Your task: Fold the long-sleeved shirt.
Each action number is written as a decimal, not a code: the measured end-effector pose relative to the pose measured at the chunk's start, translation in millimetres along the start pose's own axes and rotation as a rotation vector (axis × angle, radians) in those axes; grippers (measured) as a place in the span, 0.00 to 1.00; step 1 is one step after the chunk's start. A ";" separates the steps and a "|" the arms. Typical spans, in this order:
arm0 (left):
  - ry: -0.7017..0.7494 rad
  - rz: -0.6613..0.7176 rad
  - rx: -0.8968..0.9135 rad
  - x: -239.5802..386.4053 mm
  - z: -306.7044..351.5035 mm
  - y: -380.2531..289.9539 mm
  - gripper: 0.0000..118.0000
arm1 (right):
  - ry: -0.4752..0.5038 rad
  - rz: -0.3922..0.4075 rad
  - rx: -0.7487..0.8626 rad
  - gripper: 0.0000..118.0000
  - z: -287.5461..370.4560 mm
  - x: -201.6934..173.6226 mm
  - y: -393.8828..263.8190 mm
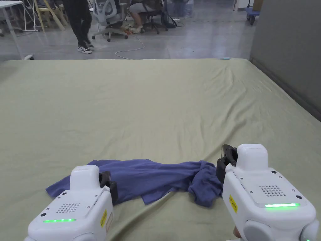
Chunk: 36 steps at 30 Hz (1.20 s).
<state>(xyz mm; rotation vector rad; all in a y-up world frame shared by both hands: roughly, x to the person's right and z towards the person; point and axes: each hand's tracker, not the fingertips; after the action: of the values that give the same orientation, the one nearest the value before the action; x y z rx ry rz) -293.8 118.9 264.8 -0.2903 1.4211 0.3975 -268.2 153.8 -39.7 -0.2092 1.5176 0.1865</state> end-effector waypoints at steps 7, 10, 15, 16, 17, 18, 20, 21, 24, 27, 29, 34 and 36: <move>0.138 0.006 -0.231 -41.9 -57.6 -5.0 0.93 | -0.001 0.007 -0.001 0.00 0.9 -1.4 1.1; 0.211 -0.008 -0.372 -61.2 -92.3 -21.4 0.99 | -0.003 0.016 -0.012 0.00 -3.7 -0.6 -1.7; 0.253 0.045 -0.496 -70.8 -118.5 -38.4 0.19 | 0.023 -0.008 -0.154 0.08 -37.6 13.2 -11.1; 0.233 0.053 -0.509 -68.9 -117.6 -39.4 0.07 | 0.028 -0.010 -0.183 0.09 -52.0 18.2 -12.1; 0.179 0.095 -0.486 -77.6 -119.1 -38.3 0.07 | 0.036 -0.015 -0.212 0.18 -65.6 22.3 -12.7; 0.168 0.126 -0.454 -73.6 -113.1 -36.2 0.07 | 0.023 -0.019 -0.246 0.51 -84.2 27.0 -12.4; 0.165 0.105 -0.464 -69.0 -109.6 -32.7 0.07 | 0.020 -0.008 -0.388 0.99 -126.4 36.0 -9.6; 0.159 0.104 -0.458 -69.9 -104.3 -31.9 0.07 | 0.019 0.006 -0.470 1.00 -149.8 40.0 -11.1; 0.158 0.121 -0.452 -73.4 -102.6 -30.3 0.07 | 0.093 0.045 -0.621 0.96 -209.9 47.9 -22.2; 0.150 0.141 -0.450 -77.2 -98.7 -28.5 0.07 | 0.095 0.068 -0.717 0.75 -249.7 47.5 -41.6; 0.151 0.144 -0.454 -78.6 -100.5 -26.8 0.07 | 0.095 0.079 -0.788 0.52 -267.1 44.7 -54.7; 0.147 0.123 -0.456 -77.2 -102.1 -19.1 0.07 | 0.200 -0.047 -0.843 0.08 -268.3 44.4 -54.8; 0.145 0.124 -0.431 -78.3 -100.9 -8.4 0.07 | 0.118 0.018 -0.774 0.08 -254.4 39.3 -36.9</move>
<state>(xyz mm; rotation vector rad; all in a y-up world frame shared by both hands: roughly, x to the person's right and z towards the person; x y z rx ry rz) -388.4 61.1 328.6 -0.5910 1.4914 0.8008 -503.1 53.9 -88.8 -0.8314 1.5017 0.7864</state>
